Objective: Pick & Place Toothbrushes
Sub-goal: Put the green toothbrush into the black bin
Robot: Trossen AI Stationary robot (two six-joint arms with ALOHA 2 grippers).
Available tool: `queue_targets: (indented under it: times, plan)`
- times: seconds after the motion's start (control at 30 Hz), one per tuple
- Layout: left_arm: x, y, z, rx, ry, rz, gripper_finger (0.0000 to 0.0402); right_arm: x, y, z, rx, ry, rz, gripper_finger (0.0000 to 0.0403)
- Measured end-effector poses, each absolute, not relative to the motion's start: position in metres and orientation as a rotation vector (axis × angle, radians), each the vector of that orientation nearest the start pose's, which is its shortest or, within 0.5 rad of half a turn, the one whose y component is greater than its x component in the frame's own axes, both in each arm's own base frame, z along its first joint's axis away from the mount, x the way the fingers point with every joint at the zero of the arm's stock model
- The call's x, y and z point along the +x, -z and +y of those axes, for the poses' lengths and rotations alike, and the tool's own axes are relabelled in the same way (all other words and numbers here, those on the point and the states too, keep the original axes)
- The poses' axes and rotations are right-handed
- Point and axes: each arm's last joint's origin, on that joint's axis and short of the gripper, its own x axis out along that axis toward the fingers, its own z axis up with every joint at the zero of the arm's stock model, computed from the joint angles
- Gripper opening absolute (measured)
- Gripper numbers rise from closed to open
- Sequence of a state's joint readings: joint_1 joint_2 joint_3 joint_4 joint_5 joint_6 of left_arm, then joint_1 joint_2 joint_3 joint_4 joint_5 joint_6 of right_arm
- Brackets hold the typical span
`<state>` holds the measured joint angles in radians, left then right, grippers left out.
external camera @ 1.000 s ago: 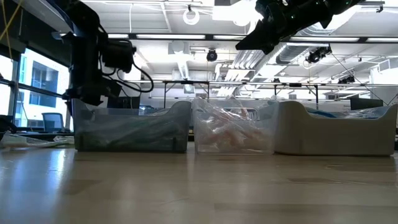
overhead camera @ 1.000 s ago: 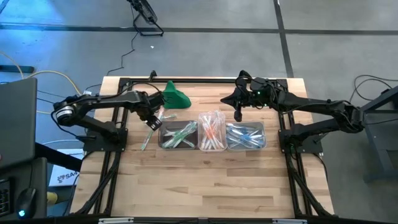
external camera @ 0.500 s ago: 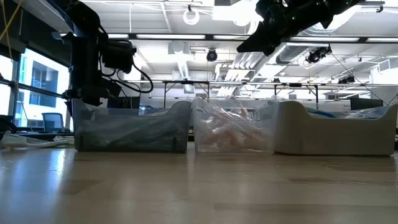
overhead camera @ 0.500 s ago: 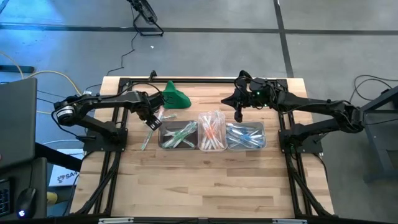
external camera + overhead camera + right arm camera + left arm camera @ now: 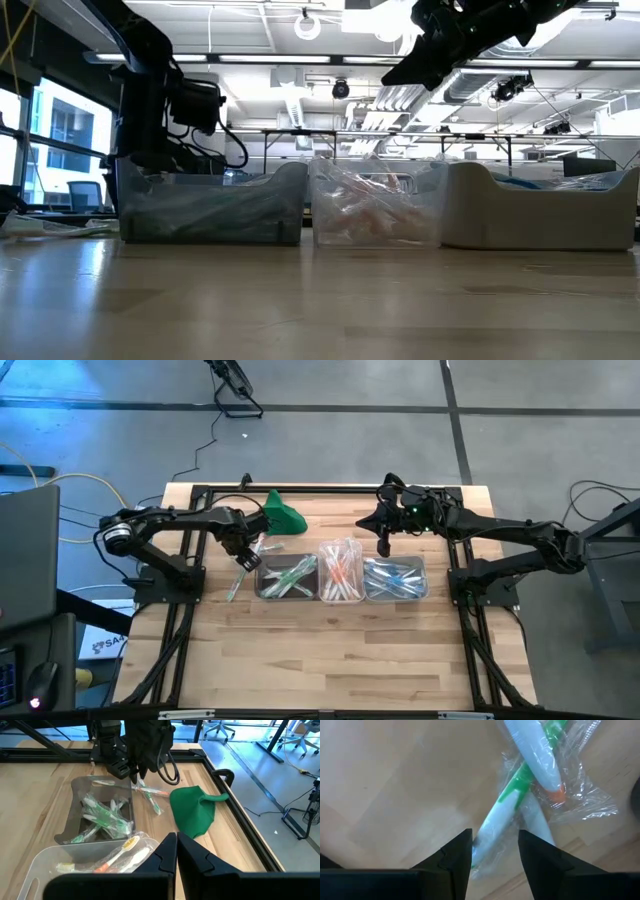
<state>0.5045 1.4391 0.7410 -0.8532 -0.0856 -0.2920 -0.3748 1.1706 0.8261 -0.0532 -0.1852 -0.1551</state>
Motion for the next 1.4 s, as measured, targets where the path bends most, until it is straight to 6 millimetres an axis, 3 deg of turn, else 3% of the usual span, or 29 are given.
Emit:
queue_targets:
  times: [0.2,0.67,0.93,1.4]
  plan:
    - [0.187,-0.157,0.106,-0.550,-0.685,1.452,0.0138,0.241,-0.283,-0.089,-0.043,0.157,0.396,0.0004]
    - [0.187,-0.156,0.106,-0.532,-0.660,1.467,0.0007,0.241,-0.283,-0.089,-0.043,0.156,0.396,0.0004]
    - [0.184,-0.164,0.104,-0.524,-0.666,1.468,0.0000,0.241,-0.283,-0.089,-0.043,0.157,0.396,0.0004]
    - [0.175,-0.216,0.100,-0.482,-0.668,1.369,0.0000,0.241,-0.283,-0.089,-0.042,0.156,0.397,0.0004]
